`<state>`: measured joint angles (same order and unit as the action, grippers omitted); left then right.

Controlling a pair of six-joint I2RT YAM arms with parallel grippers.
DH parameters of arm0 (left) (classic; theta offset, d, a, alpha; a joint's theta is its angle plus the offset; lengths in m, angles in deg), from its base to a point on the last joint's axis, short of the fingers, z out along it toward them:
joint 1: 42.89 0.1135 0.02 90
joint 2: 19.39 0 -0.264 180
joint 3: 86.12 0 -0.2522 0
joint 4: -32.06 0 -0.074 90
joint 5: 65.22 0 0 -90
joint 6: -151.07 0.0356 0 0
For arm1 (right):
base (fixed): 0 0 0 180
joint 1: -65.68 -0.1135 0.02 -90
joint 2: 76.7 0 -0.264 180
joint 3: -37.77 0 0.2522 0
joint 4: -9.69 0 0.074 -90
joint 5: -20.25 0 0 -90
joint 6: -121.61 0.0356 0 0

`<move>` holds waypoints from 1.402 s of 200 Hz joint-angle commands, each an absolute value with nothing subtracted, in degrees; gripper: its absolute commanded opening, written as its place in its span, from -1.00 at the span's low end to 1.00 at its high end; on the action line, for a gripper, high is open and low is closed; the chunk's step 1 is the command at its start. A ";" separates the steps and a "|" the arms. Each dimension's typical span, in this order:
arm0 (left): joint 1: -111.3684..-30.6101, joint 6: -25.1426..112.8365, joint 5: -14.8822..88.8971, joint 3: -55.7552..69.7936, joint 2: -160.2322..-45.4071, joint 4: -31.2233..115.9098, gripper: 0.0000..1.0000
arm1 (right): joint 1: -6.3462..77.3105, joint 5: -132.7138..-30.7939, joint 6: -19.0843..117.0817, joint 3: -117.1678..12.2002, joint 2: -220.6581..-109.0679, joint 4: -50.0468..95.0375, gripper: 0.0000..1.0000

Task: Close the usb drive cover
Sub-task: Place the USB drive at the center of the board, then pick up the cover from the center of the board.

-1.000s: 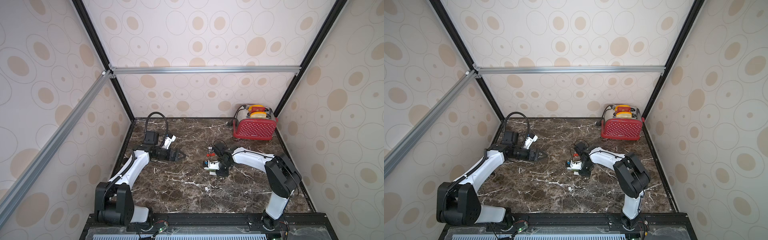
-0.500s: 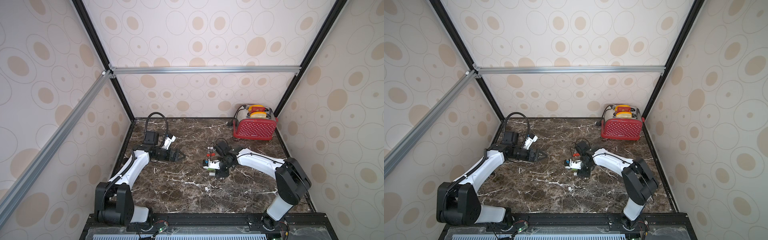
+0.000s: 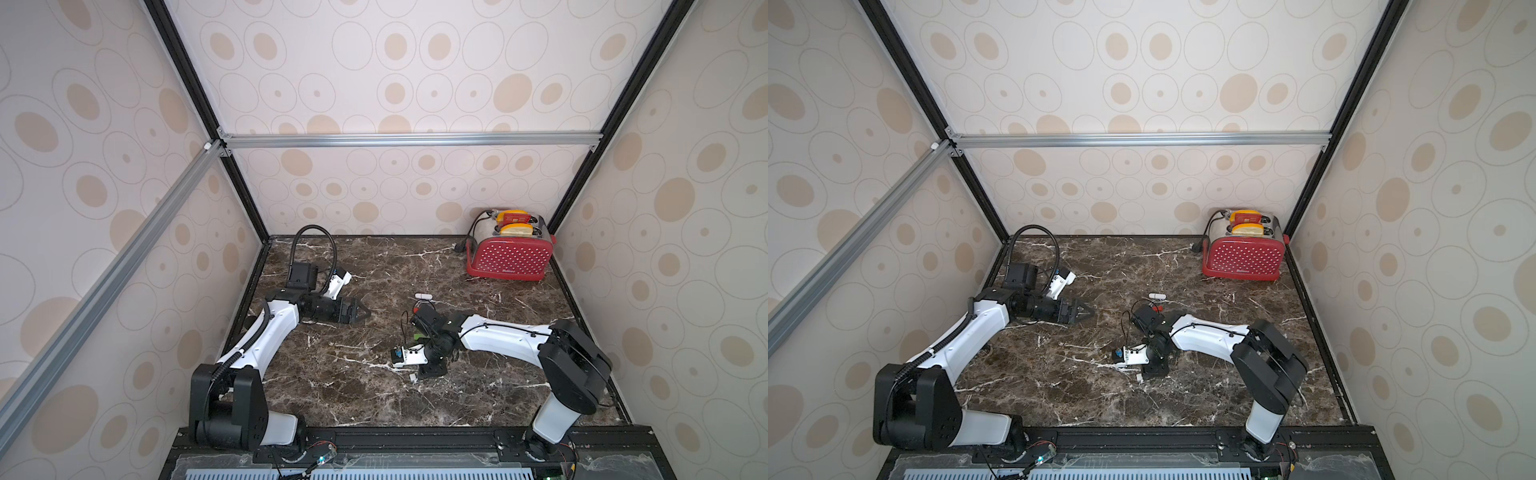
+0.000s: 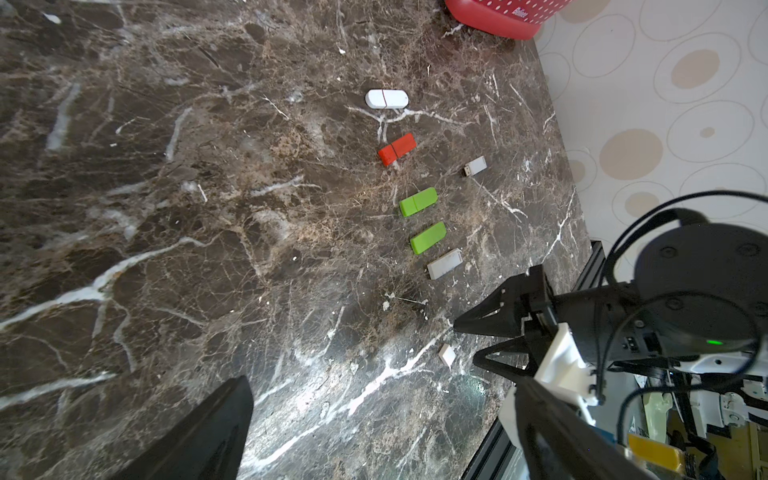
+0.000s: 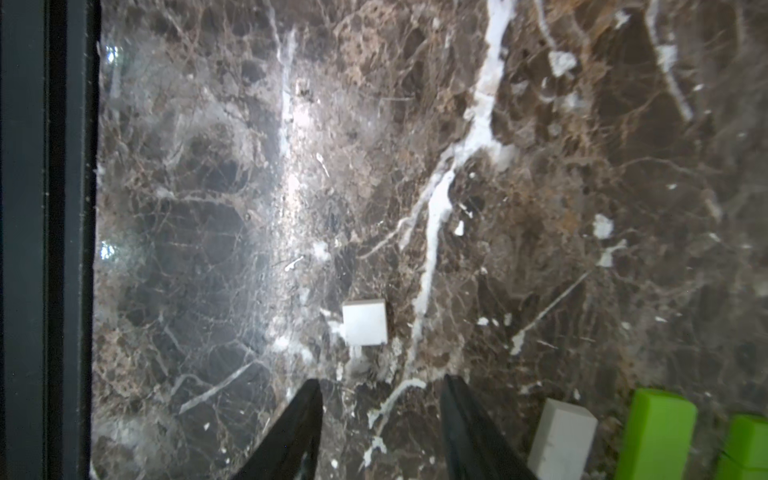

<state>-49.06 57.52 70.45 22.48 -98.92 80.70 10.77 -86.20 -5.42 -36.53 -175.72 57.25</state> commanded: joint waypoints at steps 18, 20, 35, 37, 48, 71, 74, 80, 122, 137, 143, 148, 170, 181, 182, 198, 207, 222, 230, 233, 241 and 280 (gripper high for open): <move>-49.03 59.13 70.26 22.29 -98.84 81.68 0.98 | 9.44 -86.46 -6.99 -38.40 -178.06 59.19 -0.07; -49.04 59.13 70.23 22.29 -98.84 81.68 0.98 | 9.43 -86.39 -7.00 -38.40 -178.15 59.19 -0.07; -49.04 59.10 70.22 22.21 -99.02 81.68 0.98 | 9.04 -86.38 -6.72 -38.41 -178.70 58.80 -0.10; -49.04 59.08 70.22 22.21 -99.06 81.68 0.98 | 8.99 -86.35 -6.64 -38.40 -178.77 58.63 -0.10; -48.98 59.13 70.22 22.20 -99.16 81.68 0.98 | 8.74 -85.79 -6.26 -38.57 -179.20 58.16 -0.11; -49.04 59.05 70.27 22.12 -99.28 81.68 0.98 | 8.16 -84.23 -5.45 -38.66 -180.03 57.09 -0.14; -49.03 59.05 70.22 22.12 -99.28 81.68 0.98 | 8.10 -84.09 -5.40 -38.62 -180.00 56.97 -0.14; -48.96 59.05 70.24 22.20 -99.28 81.68 0.98 | 8.05 -83.87 -5.16 -38.58 -180.26 56.73 -0.15; -49.04 58.96 70.21 22.19 -99.28 81.68 0.98 | 7.28 -82.34 -5.06 -38.06 -180.88 56.44 -0.29; -49.02 58.87 70.24 22.15 -99.28 81.68 0.98 | 7.05 -81.82 -5.26 -37.87 -180.96 56.41 -0.37; -49.03 58.89 70.22 22.12 -99.28 81.68 0.98 | 6.84 -81.58 -5.36 -37.77 -181.03 56.41 -0.40; -48.98 58.83 70.20 22.12 -99.28 81.68 0.98 | 6.88 -81.46 -5.41 -37.69 -181.03 56.61 -0.41; -49.03 58.80 70.15 22.09 -99.11 81.68 0.98 | 6.62 -81.26 -5.72 -37.46 -180.85 56.67 -0.46; -49.04 58.85 70.13 22.20 -99.04 81.68 0.98 | 6.59 -81.18 -5.75 -37.23 -180.61 56.59 -0.49; -49.00 58.81 70.13 22.20 -99.07 81.68 0.98 | 6.61 -81.18 -5.74 -37.24 -180.60 56.63 -0.49; -49.02 58.78 70.13 22.29 -99.02 81.68 0.98 | 6.56 -81.01 -5.74 -37.16 -180.33 56.50 -0.53; -49.04 58.77 70.13 22.29 -99.02 81.68 0.98 | 6.55 -80.92 -5.74 -37.15 -180.30 56.41 -0.55; -49.00 58.72 70.13 22.29 -99.10 81.68 0.98 | 6.62 -80.99 -5.61 -37.30 -179.97 56.37 -0.58; -49.00 58.63 70.26 22.18 -99.19 81.69 0.98 | 6.62 -81.22 -5.46 -37.37 -179.71 56.28 -0.60; -49.04 58.61 70.34 22.20 -99.27 81.68 0.98 | 6.62 -81.31 -5.41 -37.34 -179.59 56.15 -0.60; -49.03 58.46 70.60 22.12 -99.41 81.68 0.98 | 6.61 -81.51 -5.09 -37.49 -179.21 56.06 -0.60; -48.99 54.96 77.85 22.60 -101.99 80.07 0.92 | 8.78 -83.39 -1.98 -37.45 -174.17 53.77 -0.62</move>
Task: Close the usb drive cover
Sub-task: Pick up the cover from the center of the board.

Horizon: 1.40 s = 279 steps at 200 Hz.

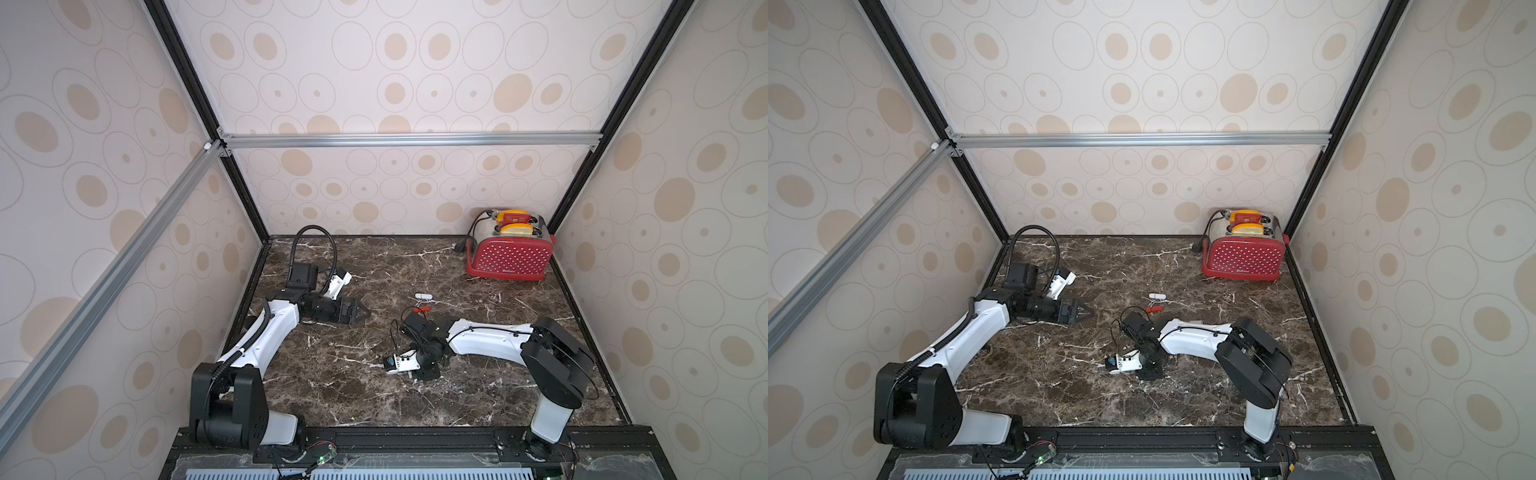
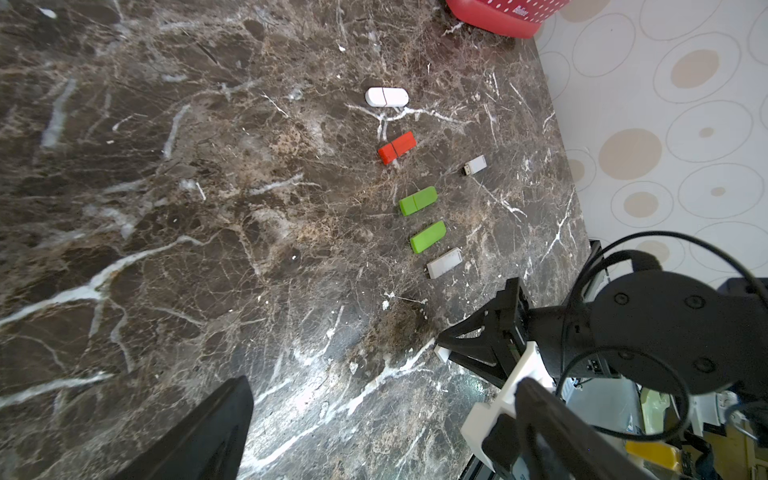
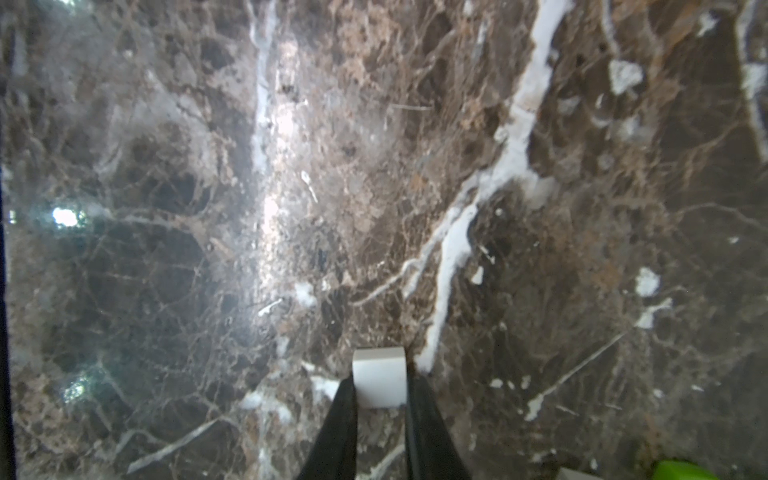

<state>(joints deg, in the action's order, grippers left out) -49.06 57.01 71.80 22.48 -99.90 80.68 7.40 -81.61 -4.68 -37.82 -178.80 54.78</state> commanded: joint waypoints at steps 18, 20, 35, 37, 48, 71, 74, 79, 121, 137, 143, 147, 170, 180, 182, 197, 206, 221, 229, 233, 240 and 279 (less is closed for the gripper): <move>-49.21 48.68 85.52 24.29 -103.51 74.81 0.83 | 10.78 -84.32 0.10 -37.52 -170.76 51.45 -0.61; -49.22 47.80 86.46 24.48 -103.66 73.84 0.82 | 10.93 -84.30 0.31 -37.52 -170.42 51.17 -0.61; -49.96 41.00 91.44 26.16 -104.80 67.49 0.72 | 12.21 -84.28 1.88 -38.25 -168.24 49.43 -0.62; -50.03 40.47 92.05 26.27 -104.95 66.84 0.71 | 12.30 -84.33 2.12 -38.38 -168.01 49.21 -0.62; -51.50 38.89 93.40 26.43 -105.44 65.20 0.62 | 12.77 -84.13 3.50 -38.86 -166.82 47.40 -0.61; -55.73 39.77 94.15 26.25 -105.83 65.21 0.56 | 12.85 -83.57 6.45 -39.87 -165.30 43.58 -0.61; -56.20 39.79 94.27 26.25 -105.83 65.17 0.56 | 12.79 -83.57 6.79 -40.12 -165.28 43.23 -0.61; -56.65 39.74 94.35 26.33 -106.00 65.10 0.53 | 12.82 -83.60 7.27 -40.32 -165.21 42.65 -0.62; -58.03 37.43 94.39 26.44 -106.98 62.72 0.13 | 12.80 -83.11 9.58 -41.04 -165.09 39.47 -0.63; -59.06 37.56 94.31 26.33 -107.00 62.82 0.07 | 12.79 -83.11 10.03 -41.03 -165.11 38.80 -0.63; -59.37 37.64 94.38 26.40 -107.01 62.80 0.04 | 12.82 -83.11 10.08 -41.03 -165.11 38.55 -0.63; -59.60 37.80 94.32 26.42 -107.01 62.87 0.01 | 12.81 -82.99 10.08 -41.03 -165.07 38.41 -0.63; -60.31 38.19 93.22 26.69 -107.11 63.50 -0.14 | 12.86 -82.63 10.33 -40.66 -164.60 37.54 -0.63; -60.53 38.22 93.16 26.56 -107.41 63.59 -0.19 | 12.86 -82.63 10.43 -40.58 -164.50 37.21 -0.63; -60.55 38.26 93.11 26.52 -107.44 63.63 -0.21 | 12.84 -82.66 10.50 -40.55 -164.44 37.17 -0.63; -60.86 38.13 93.11 26.04 -107.79 63.75 -0.31 | 12.85 -82.76 10.61 -40.52 -164.50 37.11 -0.63; -61.06 38.43 93.01 25.78 -107.97 64.12 -0.34 | 12.84 -82.94 10.70 -40.51 -164.44 37.07 -0.63; -61.42 38.83 92.96 25.39 -108.32 64.59 -0.40 | 12.84 -83.30 10.70 -40.51 -164.28 36.83 -0.63; -61.36 38.83 92.87 25.36 -108.34 64.63 -0.44 | 12.85 -83.50 10.50 -40.44 -164.22 36.72 -0.63; -61.35 38.83 92.79 25.29 -108.48 64.70 -0.47 | 12.82 -83.55 10.39 -40.43 -164.21 36.72 -0.63; -61.35 38.92 92.72 25.28 -108.47 64.80 -0.54 | 12.86 -83.68 10.27 -40.49 -164.19 36.80 -0.63; -61.37 39.01 92.54 25.11 -108.42 64.88 -0.78 | 12.81 -83.90 9.64 -40.55 -164.41 37.32 -0.64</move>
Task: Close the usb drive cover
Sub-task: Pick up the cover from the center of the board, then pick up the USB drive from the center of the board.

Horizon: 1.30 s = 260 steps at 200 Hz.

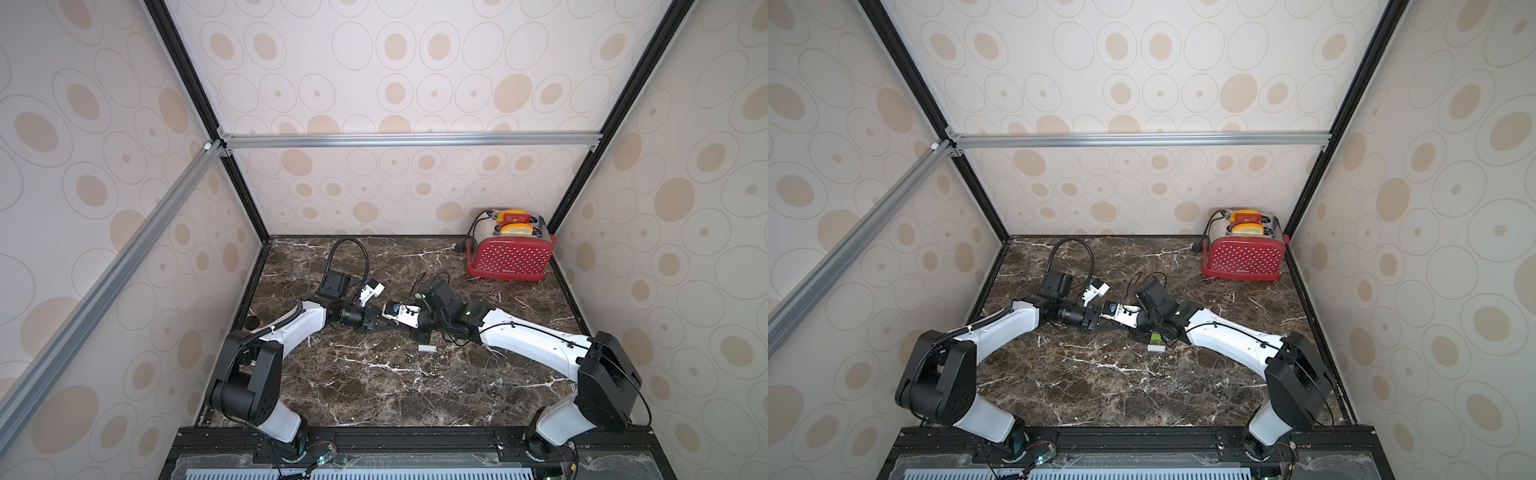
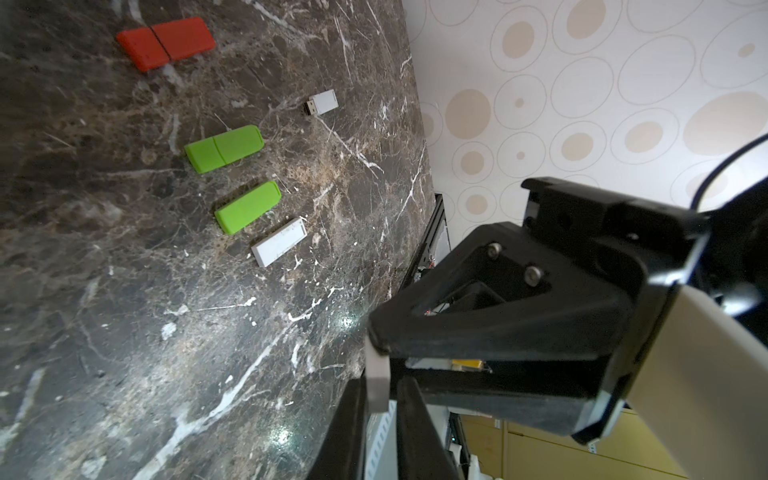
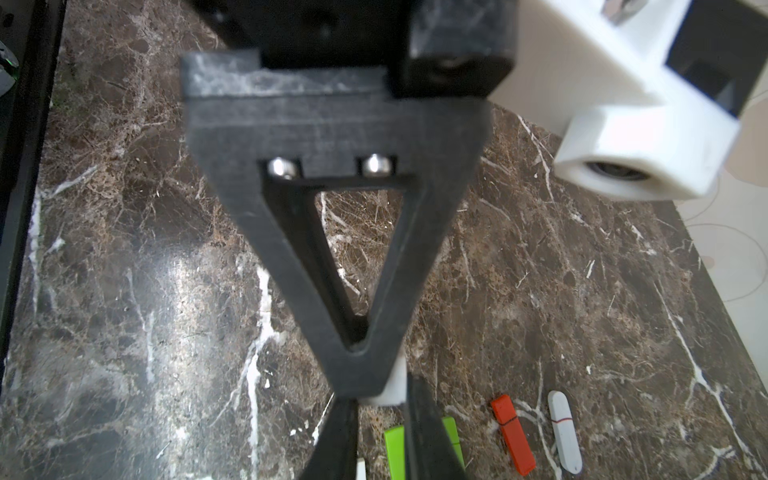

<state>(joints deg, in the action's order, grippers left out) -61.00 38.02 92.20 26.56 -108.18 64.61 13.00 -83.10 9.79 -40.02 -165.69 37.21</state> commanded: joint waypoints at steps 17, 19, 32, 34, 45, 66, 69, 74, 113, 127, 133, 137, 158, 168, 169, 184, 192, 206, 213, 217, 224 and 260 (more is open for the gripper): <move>-61.35 39.01 92.54 25.02 -108.40 64.90 -0.81 | 12.77 -84.76 9.23 -40.57 -164.41 37.54 -0.64; -61.39 39.01 92.54 24.97 -108.42 64.90 -0.82 | 12.73 -84.91 9.10 -40.52 -164.41 37.63 -0.64; -61.36 38.92 92.41 24.85 -108.41 64.90 -0.83 | 12.72 -85.99 8.39 -40.57 -164.49 38.06 -0.64; -61.40 38.92 92.38 24.80 -108.44 64.90 -0.83 | 12.70 -86.10 8.34 -40.52 -164.54 38.18 -0.64; -61.35 38.84 92.37 24.67 -108.51 64.98 -0.89 | 12.52 -86.35 8.26 -40.61 -164.59 38.42 -0.64; -61.38 38.99 91.88 24.42 -108.58 65.41 -1.00 | 12.38 -86.52 8.06 -40.67 -164.58 38.64 -0.64; -61.35 39.08 91.84 24.40 -108.60 65.50 -1.00 | 12.44 -86.58 8.05 -40.57 -164.59 38.65 -0.64; -61.38 39.13 91.77 24.40 -108.58 65.67 -1.00 | 12.44 -86.63 7.99 -40.54 -164.54 38.63 -0.63; -61.36 40.64 91.59 23.76 -108.60 67.87 -1.00 | 12.63 -85.31 6.02 -40.32 -163.59 40.43 -0.16; -61.09 41.87 91.19 22.82 -108.43 69.63 -1.00 | 13.78 -85.15 5.08 -39.65 -162.34 42.47 -0.01; -60.77 42.28 90.90 22.44 -108.28 70.36 -1.00 | 14.79 -85.81 5.04 -39.18 -161.65 43.33 0.03; -60.58 42.49 90.79 22.26 -108.21 70.65 -1.00 | 15.53 -86.39 5.03 -38.96 -161.24 43.89 0.05; -58.42 41.47 91.00 22.74 -107.98 69.99 -1.00 | 19.42 -87.40 4.58 -36.69 -158.49 46.98 0.18; -57.26 40.50 91.21 23.27 -107.81 69.02 -1.00 | 21.22 -87.31 3.53 -35.82 -157.77 48.87 0.23; -57.15 40.46 91.26 23.35 -107.77 68.94 -1.00 | 21.44 -87.23 3.42 -35.75 -157.75 49.03 0.23; -56.02 40.23 91.44 23.99 -107.24 68.51 -1.00 | 24.54 -86.54 1.33 -35.41 -158.28 51.81 0.27; -55.74 40.39 91.56 24.26 -106.86 68.52 -1.00 | 26.45 -86.73 0.19 -35.45 -159.19 52.81 0.28; -55.60 40.58 91.66 24.65 -106.20 68.50 -1.00 | 29.79 -86.58 -1.43 -36.09 -161.69 54.02 0.30; -55.58 40.72 91.85 24.88 -105.99 68.50 -1.00 | 31.24 -85.90 -1.86 -36.64 -163.04 54.06 0.31; -55.61 40.76 91.94 24.99 -105.89 68.55 -1.00 | 31.91 -85.69 -2.01 -36.95 -163.87 54.00 0.32; -55.61 40.76 92.24 25.22 -105.71 68.41 -1.00 | 33.24 -85.67 -2.28 -37.53 -165.33 54.13 0.34; -55.56 41.44 93.01 25.46 -105.30 69.16 -1.00 | 38.54 -83.00 -3.44 -41.07 -172.12 55.44 0.36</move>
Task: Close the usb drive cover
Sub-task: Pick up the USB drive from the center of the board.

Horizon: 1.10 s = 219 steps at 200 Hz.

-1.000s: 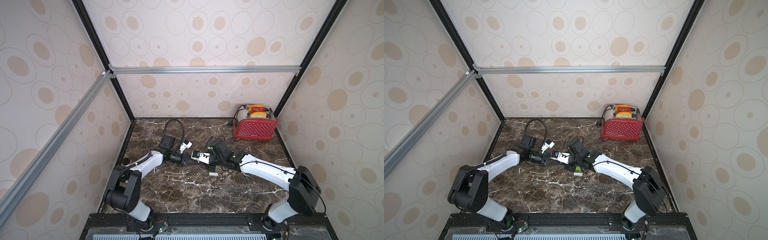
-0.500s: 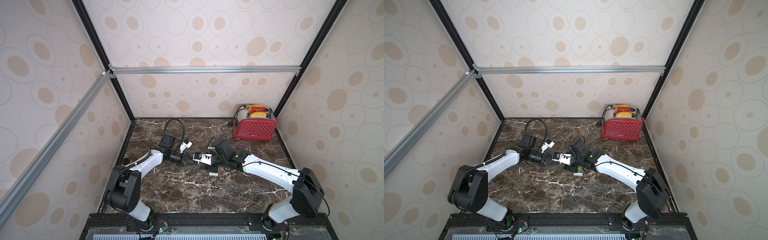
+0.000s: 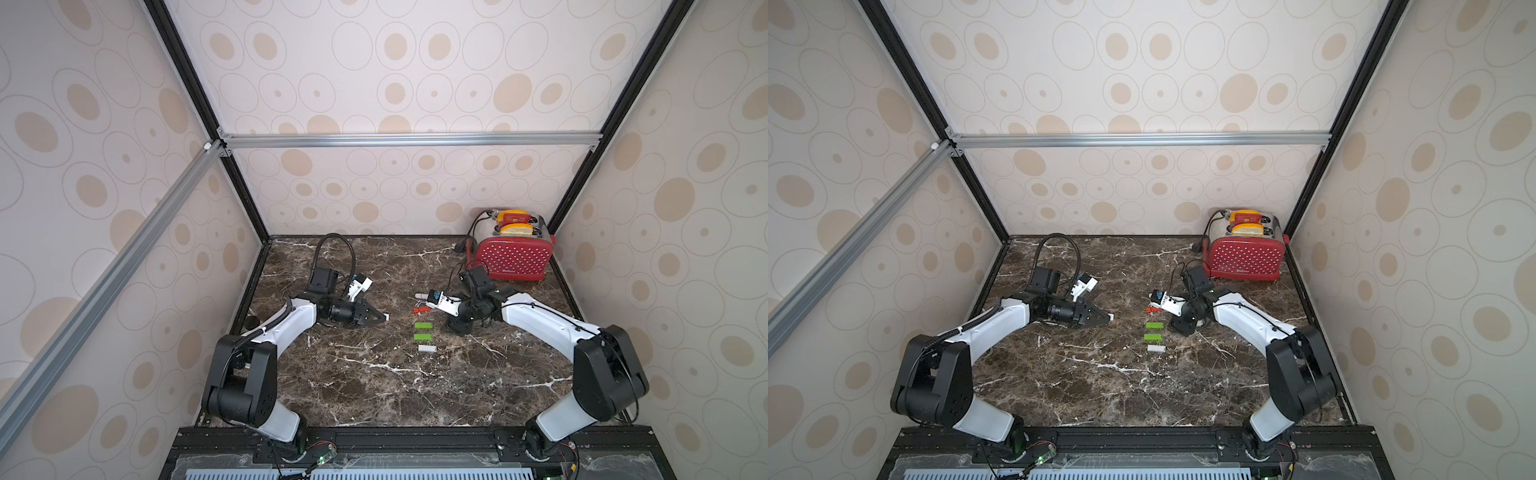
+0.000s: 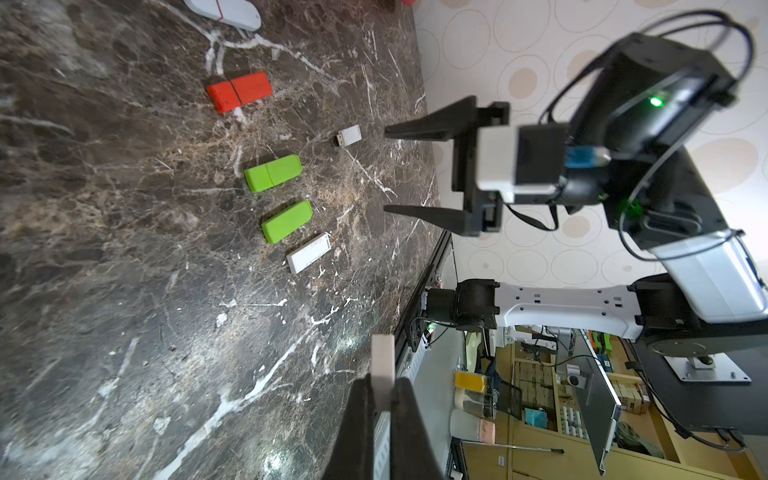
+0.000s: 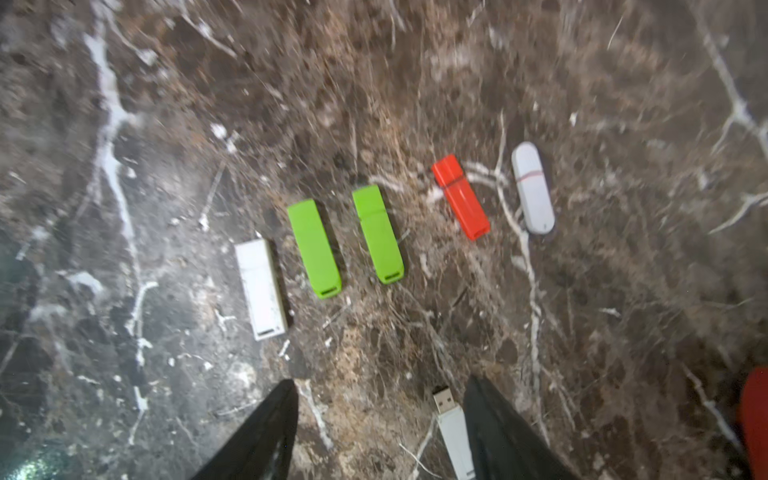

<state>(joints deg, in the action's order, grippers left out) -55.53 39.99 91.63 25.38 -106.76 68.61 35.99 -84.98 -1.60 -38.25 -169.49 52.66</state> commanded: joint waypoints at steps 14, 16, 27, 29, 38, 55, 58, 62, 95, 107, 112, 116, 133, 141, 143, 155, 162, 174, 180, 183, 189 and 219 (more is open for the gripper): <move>-55.60 42.13 93.27 25.30 -105.49 69.76 -1.00 | 40.76 -82.76 -2.89 -42.36 -173.86 55.52 0.37; -55.63 42.27 93.36 25.29 -105.47 69.89 -1.00 | 41.00 -82.83 -2.81 -42.48 -174.16 55.57 0.38; -55.60 42.95 93.38 24.96 -105.74 70.56 -1.00 | 42.61 -83.60 -2.75 -43.81 -175.68 56.39 0.40; -55.63 43.02 93.41 24.94 -105.78 70.69 -1.00 | 42.86 -83.74 -2.75 -44.12 -175.97 56.56 0.41; -55.63 43.30 93.42 24.76 -105.95 70.97 -1.00 | 43.88 -84.56 -3.06 -45.39 -177.44 57.71 0.44; -55.56 43.14 93.74 24.53 -106.29 71.05 -1.00 | 44.98 -85.58 -3.73 -46.98 -180.27 59.21 0.48; -55.56 43.07 93.85 24.49 -106.30 71.09 -1.00 | 45.09 -85.65 -3.93 -47.11 -180.80 59.43 0.48; -55.63 43.02 93.83 24.42 -106.37 71.05 -1.00 | 45.20 -85.71 -4.10 -47.32 -181.36 59.56 0.48; -55.58 42.88 94.12 24.05 -106.84 71.14 -1.00 | 45.86 -85.38 -5.06 -48.72 -185.83 60.99 0.43; -55.60 42.94 94.20 24.05 -106.84 71.14 -1.00 | 46.25 -85.18 -5.16 -48.77 -186.54 61.19 0.42; -55.61 42.92 94.16 24.05 -106.82 71.16 -1.00 | 46.45 -85.08 -5.13 -48.48 -186.65 61.16 0.41; -55.59 42.96 94.20 24.05 -106.84 71.14 -1.00 | 46.52 -84.98 -5.29 -48.22 -186.61 61.07 0.40; -55.56 43.12 94.12 24.22 -106.67 71.14 -1.00 | 46.60 -83.68 -5.74 -46.06 -185.55 59.92 0.37; -55.58 43.13 94.12 24.31 -106.67 71.14 -1.00 | 46.60 -83.63 -5.52 -44.85 -184.75 59.20 0.34; -55.62 43.18 94.12 24.31 -106.67 71.14 -1.00 | 46.61 -83.64 -5.49 -44.51 -184.57 59.08 0.34; -55.58 43.40 94.06 24.40 -106.74 71.14 -1.00 | 46.57 -84.06 -5.38 -42.93 -183.63 58.12 0.28; -55.58 43.40 93.96 24.32 -106.92 71.14 -1.00 | 46.55 -84.29 -5.19 -42.14 -183.22 57.61 0.22; -55.62 43.46 94.11 24.07 -107.31 71.22 -1.00 | 46.49 -84.51 -4.96 -41.17 -182.71 57.05 0.08; -55.63 43.49 94.04 23.89 -107.49 71.46 -1.00 | 46.48 -84.44 -4.91 -40.81 -182.49 57.01 0.01; -55.63 43.57 94.05 23.75 -107.56 71.53 -1.00 | 46.41 -84.32 -4.92 -40.66 -182.46 57.03 -0.03; -55.60 43.58 94.01 23.55 -107.60 71.74 -1.00 | 46.45 -83.93 -4.84 -40.39 -182.20 57.01 -0.10; -55.62 43.82 93.95 23.55 -107.41 71.99 -1.00 | 46.42 -82.27 -4.59 -37.87 -180.13 55.46 -0.28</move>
<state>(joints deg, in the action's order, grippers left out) -55.53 41.78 92.87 25.36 -107.27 70.88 46.42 -83.58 -4.92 -40.50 -181.82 54.67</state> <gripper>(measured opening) 0.089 0.379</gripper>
